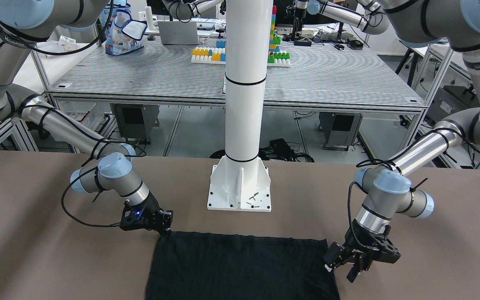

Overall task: Fold clothes
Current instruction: 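Lower the right gripper onto the hem corner nearest it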

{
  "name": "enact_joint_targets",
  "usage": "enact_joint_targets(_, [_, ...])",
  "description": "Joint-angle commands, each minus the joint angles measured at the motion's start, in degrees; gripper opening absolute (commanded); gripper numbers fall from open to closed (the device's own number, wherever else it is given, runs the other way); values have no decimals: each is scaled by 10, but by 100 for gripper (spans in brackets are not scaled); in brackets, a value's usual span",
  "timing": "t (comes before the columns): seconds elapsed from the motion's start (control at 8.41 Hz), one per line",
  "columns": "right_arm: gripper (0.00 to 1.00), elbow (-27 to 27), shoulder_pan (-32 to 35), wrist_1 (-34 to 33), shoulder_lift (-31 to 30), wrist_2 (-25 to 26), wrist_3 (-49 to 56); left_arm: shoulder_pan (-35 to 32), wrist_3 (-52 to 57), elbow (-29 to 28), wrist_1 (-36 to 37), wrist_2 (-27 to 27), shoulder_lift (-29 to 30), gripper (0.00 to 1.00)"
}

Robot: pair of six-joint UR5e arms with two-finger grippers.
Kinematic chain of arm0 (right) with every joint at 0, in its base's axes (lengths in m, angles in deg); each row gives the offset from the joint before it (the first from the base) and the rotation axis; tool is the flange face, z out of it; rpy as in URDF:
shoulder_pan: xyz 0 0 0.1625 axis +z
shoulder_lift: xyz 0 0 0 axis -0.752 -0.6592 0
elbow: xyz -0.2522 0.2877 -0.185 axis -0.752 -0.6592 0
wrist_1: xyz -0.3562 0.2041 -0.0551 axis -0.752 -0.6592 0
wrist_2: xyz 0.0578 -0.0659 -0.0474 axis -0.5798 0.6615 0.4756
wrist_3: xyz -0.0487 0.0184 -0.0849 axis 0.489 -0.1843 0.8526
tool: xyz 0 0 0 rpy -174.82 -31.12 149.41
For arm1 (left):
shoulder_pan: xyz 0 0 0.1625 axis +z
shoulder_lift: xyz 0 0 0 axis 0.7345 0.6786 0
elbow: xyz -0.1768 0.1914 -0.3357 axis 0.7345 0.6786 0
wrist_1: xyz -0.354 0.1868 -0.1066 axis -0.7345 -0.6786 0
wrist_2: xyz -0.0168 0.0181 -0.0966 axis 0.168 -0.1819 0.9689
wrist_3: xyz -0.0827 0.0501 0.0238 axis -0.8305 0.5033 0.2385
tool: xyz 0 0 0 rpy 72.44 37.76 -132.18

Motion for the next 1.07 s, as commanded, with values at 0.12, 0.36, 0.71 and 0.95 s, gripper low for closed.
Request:
enact_joint_targets(0.12, [0, 3, 2, 0, 2, 0, 1, 0, 0, 2, 0, 1, 0, 100])
enact_joint_targets(0.36, [0, 4, 5, 2, 2, 0, 1, 16, -5, 5, -2, -6, -1, 100])
enact_joint_targets(0.71, [0, 9, 10, 5, 1, -4, 1, 69, -16, 20, -5, -55, -39, 100])
enact_joint_targets(0.95, [0, 9, 10, 8, 2, -2, 1, 101, -22, 54, -5, -72, -89, 100])
